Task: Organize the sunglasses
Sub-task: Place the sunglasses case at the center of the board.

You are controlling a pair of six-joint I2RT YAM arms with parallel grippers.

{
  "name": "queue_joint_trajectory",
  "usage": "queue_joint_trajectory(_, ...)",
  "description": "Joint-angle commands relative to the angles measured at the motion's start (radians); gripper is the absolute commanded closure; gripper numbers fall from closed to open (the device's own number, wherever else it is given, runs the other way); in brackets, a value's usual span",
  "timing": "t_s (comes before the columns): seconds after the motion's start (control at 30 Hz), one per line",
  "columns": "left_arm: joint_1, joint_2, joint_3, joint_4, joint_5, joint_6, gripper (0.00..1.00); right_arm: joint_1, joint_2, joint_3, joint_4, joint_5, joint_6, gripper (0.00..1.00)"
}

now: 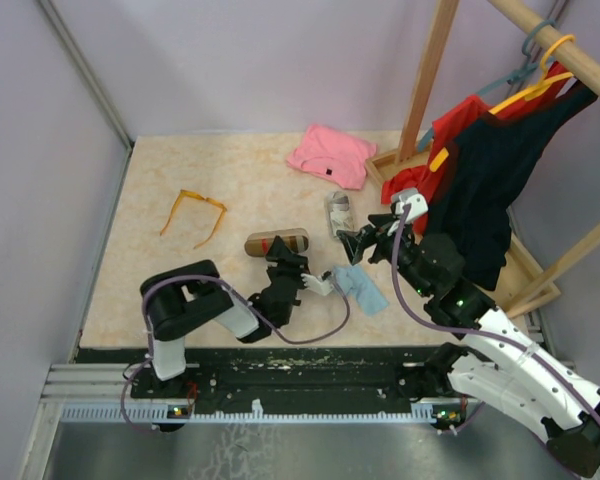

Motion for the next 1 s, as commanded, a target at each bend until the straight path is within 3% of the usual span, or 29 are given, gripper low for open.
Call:
queue_joint_trajectory(0.0,-0.023,0.113,-0.008,0.438,-0.04,0.233,0.95,-0.007,-0.012,-0.002,0.024,-0.013,0.015,0.18)
queue_joint_trajectory(0.1,-0.037,0.15,-0.01,0.471,-0.043,0.217,0.89,-0.008,-0.012,-0.003,0.019,-0.017,0.019,0.18)
queue_joint_trajectory(0.2,-0.048,0.155,-0.01,0.399,-0.045,0.146,0.84,-0.008,-0.009,-0.002,0.016,-0.018,0.019,0.18)
queue_joint_trajectory(0.7,-0.072,0.184,-0.017,0.182,-0.051,-0.081,0.74,-0.008,0.016,0.006,0.025,-0.035,0.026,0.18)
queue_joint_trajectory(0.97,-0.086,0.15,-0.023,0.094,-0.056,-0.17,0.53,-0.008,0.016,0.007,0.015,-0.034,0.024,0.18)
